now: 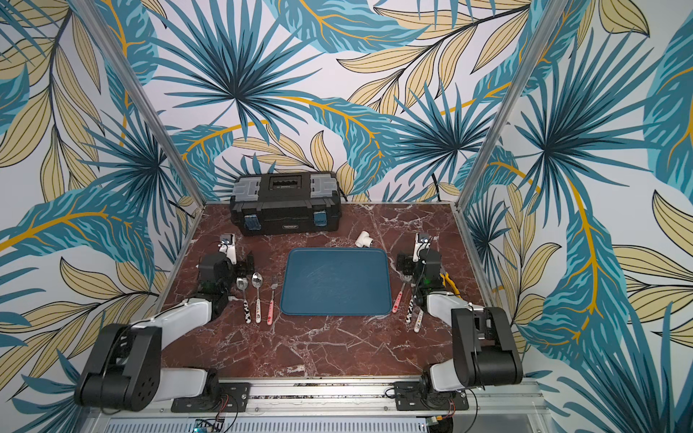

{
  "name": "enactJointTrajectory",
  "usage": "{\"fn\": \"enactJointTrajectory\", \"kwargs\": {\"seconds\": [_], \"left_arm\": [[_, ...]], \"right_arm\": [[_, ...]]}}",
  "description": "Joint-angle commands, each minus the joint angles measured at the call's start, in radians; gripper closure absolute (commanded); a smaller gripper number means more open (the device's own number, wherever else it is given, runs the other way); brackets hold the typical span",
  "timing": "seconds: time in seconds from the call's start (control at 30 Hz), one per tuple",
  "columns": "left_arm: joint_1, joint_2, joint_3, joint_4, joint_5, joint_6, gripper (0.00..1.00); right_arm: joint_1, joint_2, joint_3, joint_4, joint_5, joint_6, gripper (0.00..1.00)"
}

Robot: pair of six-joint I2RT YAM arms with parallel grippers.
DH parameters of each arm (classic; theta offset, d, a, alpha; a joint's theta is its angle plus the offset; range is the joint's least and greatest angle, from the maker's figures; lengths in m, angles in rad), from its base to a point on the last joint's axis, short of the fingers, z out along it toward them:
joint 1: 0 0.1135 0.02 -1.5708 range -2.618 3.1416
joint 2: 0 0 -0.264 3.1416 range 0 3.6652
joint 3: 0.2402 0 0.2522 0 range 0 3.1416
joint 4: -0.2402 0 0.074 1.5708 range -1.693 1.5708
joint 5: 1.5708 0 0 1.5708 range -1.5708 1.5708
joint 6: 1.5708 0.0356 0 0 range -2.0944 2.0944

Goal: Set the spoon and fork side by side
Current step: Pick up the fork at the center of the board.

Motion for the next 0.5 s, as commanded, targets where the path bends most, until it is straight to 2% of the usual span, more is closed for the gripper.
{"fn": "enactJointTrajectory", "kwargs": {"seconds": [0.0,0.1,0.13,0.17,0.2,0.23,0.27,0.3,0.33,0.43,0.47], "left_arm": [[-0.012,-0.142,0.211,-0.364,-0.106,-0.158,0.00],[-0.012,-0.205,0.388,-0.686,-0.127,-0.436,0.00],[-0.012,-0.218,0.414,-0.760,-0.127,-0.484,0.00],[-0.011,-0.234,0.409,-0.811,-0.159,-0.591,0.00],[0.001,-0.248,0.370,-0.799,-0.180,-0.667,0.00],[0.027,-0.260,0.333,-0.750,-0.116,-0.682,0.00],[0.052,-0.260,0.290,-0.683,0.011,-0.666,0.00],[0.066,-0.249,0.277,-0.678,0.078,-0.666,0.00],[0.067,-0.229,0.289,-0.713,0.094,-0.671,0.00],[0.065,-0.141,0.383,-0.892,0.169,-0.650,0.24],[0.062,-0.109,0.414,-0.958,0.181,-0.650,0.40]], "right_arm": [[0.007,-0.089,0.166,-0.373,0.101,0.201,0.01],[0.006,-0.108,0.307,-0.609,0.089,0.259,0.01],[0.005,-0.099,0.329,-0.681,0.170,0.361,0.00],[0.001,-0.080,0.345,-0.771,0.246,0.473,0.01],[-0.008,-0.059,0.358,-0.832,0.282,0.535,0.00],[-0.020,-0.035,0.366,-0.850,0.246,0.532,0.00],[-0.024,-0.011,0.372,-0.843,0.178,0.486,0.01],[-0.024,0.002,0.383,-0.861,0.146,0.471,0.09],[-0.024,0.000,0.381,-0.869,0.136,0.471,0.14],[-0.023,-0.027,0.395,-0.929,0.178,0.462,0.35],[-0.021,-0.030,0.412,-0.971,0.190,0.467,0.45]]}}
